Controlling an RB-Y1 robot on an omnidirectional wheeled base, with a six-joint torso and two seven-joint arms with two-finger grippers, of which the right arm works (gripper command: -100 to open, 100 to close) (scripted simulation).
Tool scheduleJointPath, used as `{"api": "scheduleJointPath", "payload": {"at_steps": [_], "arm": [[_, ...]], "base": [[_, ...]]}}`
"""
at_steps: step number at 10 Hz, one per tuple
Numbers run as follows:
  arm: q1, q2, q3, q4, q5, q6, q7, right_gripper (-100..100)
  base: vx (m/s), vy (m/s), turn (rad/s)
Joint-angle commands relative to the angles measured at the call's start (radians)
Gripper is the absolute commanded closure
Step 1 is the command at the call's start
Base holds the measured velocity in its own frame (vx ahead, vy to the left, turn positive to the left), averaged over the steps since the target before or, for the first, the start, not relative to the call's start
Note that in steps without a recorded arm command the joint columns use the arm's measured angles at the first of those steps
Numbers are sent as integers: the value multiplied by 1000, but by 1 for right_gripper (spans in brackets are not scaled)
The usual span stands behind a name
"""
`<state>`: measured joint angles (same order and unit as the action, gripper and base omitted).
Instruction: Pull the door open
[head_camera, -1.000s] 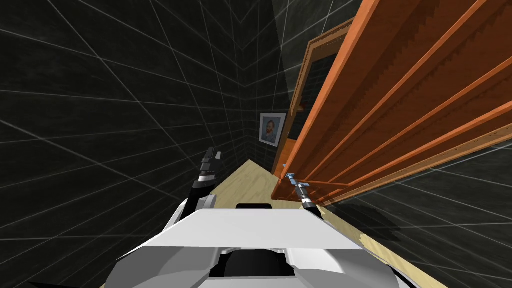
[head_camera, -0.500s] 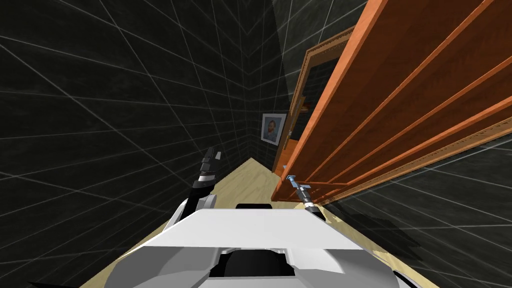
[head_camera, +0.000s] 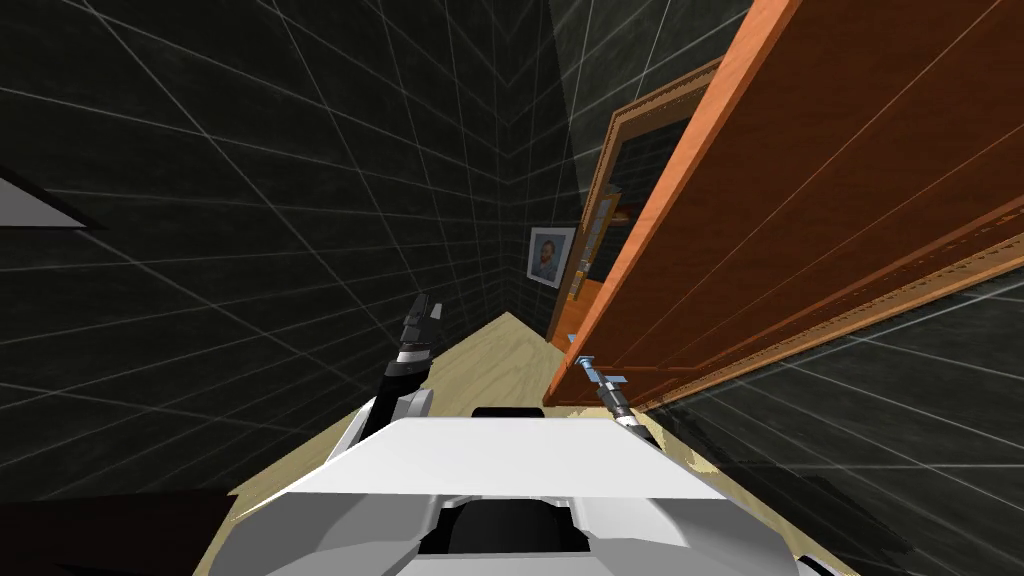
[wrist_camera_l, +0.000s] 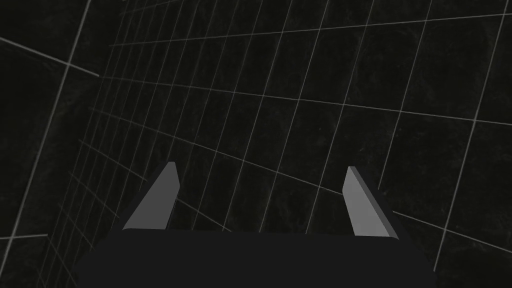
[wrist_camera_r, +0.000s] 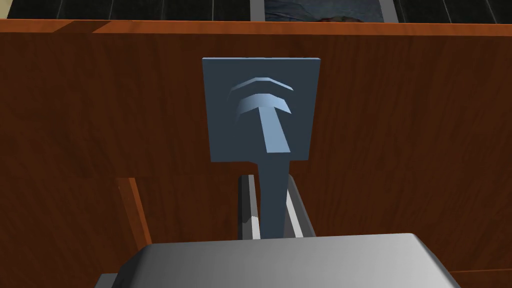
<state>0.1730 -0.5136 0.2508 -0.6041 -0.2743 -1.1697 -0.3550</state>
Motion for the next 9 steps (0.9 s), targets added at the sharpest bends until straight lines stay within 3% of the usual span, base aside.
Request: {"api": "scheduleJointPath", "payload": {"at_steps": [1, 3, 4, 9], "arm": [[10, -13, 12, 16, -1, -32, -14, 100], [18, -20, 19, 23, -2, -51, -20, 100], [19, -19, 16, 12, -2, -36, -15, 100], [27, -26, 31, 58, -4, -93, -30, 100]], "base": [[-254, -64, 194], [-177, -32, 93], [-70, -14, 9], [-166, -68, 169]]}}
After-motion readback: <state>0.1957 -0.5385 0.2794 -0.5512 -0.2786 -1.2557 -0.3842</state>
